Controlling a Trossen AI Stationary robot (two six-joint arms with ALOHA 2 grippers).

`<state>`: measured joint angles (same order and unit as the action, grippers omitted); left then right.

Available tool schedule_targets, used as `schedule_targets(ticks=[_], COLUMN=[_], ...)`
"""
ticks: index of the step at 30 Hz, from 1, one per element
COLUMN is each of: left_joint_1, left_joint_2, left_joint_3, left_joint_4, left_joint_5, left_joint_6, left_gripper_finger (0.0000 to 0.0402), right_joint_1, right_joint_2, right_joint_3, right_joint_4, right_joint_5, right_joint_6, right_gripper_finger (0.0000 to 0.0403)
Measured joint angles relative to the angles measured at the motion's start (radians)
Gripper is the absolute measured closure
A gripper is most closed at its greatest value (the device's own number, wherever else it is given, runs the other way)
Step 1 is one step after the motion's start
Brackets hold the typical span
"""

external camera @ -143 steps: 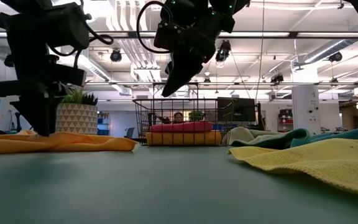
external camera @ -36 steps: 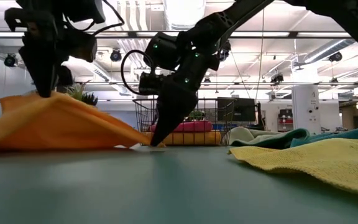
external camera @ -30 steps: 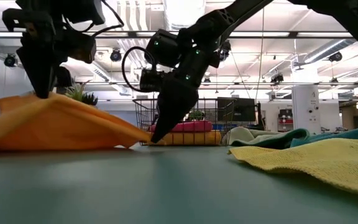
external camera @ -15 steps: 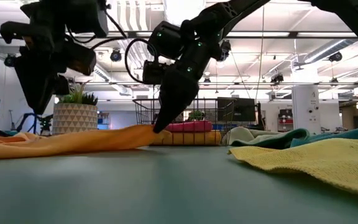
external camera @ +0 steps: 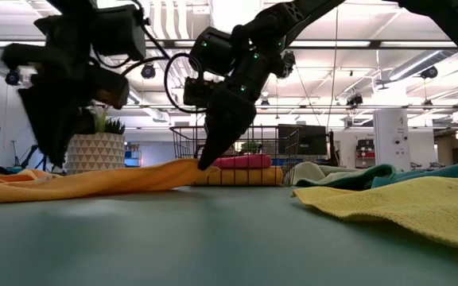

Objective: Fold microfiber towels
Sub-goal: Fold the orange microfiber towel

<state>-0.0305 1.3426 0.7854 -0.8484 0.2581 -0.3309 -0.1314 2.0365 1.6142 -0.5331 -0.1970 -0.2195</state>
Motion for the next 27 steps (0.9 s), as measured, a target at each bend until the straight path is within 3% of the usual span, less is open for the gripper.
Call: schedule_targets(ticks=[14,18,20,27], left_joint_1=[-0.203,-0.276,-0.285,-0.292], left_joint_2=[-0.089,-0.113,-0.114,-0.111], left_joint_3=[-0.010,-0.025,-0.039,-0.098], left_joint_4=[0.065,0.106,0.115,0.115], left_joint_5=[-0.098,-0.244,-0.290,-0.291], left_joint_6=[-0.083,-0.105,-0.123,-0.265], left_gripper_finger=[0.0310,0.0310,0.0310,0.0310], right_joint_1=[0.000,0.000,0.000,0.000], right_joint_2=[0.000,0.000,0.000,0.000], right_joint_3=[0.000,0.000,0.000,0.000], right_joint_4=[-0.011,-0.010,-0.009,-0.011], right_joint_5=[0.000,0.000,0.000,-0.002], right_joint_6=[-0.008,-0.019,-0.026,-0.043], right_gripper_finger=[0.0394,0.0394,0.0394,0.0394])
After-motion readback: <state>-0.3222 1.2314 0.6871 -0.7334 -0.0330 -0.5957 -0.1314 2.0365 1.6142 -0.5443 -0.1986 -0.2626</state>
